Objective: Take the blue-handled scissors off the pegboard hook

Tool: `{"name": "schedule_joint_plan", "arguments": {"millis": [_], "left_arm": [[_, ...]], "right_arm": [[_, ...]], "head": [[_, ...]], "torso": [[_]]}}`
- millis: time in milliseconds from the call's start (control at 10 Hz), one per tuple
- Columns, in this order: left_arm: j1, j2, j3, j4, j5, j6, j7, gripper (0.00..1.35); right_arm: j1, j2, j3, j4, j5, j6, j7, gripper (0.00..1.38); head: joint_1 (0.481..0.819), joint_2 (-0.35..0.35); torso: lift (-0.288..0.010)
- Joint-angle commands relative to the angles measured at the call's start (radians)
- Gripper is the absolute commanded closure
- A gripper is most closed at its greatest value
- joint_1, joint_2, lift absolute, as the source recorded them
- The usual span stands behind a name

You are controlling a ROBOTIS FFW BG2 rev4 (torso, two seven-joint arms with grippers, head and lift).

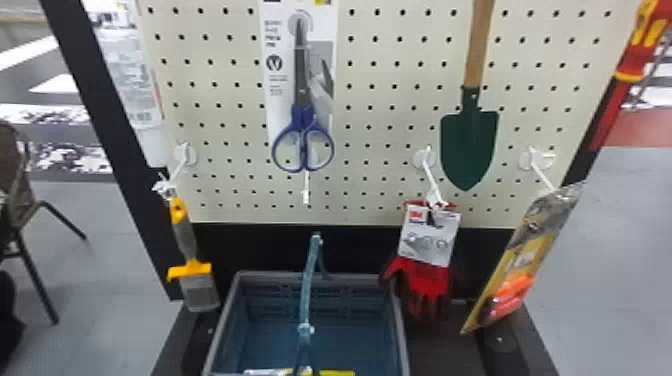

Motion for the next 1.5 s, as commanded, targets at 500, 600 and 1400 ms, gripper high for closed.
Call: {"name": "schedule_joint_plan", "arguments": {"millis": [500,600,1400], "left_arm": [[-0.007,0.006,0.011,-0.037,-0.013,0.024,-0.001,0.42],[-0.016,0.007,0.020,-0.068,-0.018,0.050,-0.011,0.42],[-0.123,-0.002,0.123,-0.493,-0.076,0.415,-0.195,0.42]], "right_arm": [[0.000,-0.002,0.000,0.004,-0.002,0.000,0.000,0.32],[0.000,0.000,0.000,0.004,-0.002,0.000,0.000,0.32],[0.002,-0.002,0.000,0.007,-0.003,0.002,0.001,0.32]], "head": [[0.549,0.000],[0.549,0.000],[0.549,0.000]], "torso": [[-0.100],[-0.100],[-0.100]]}}
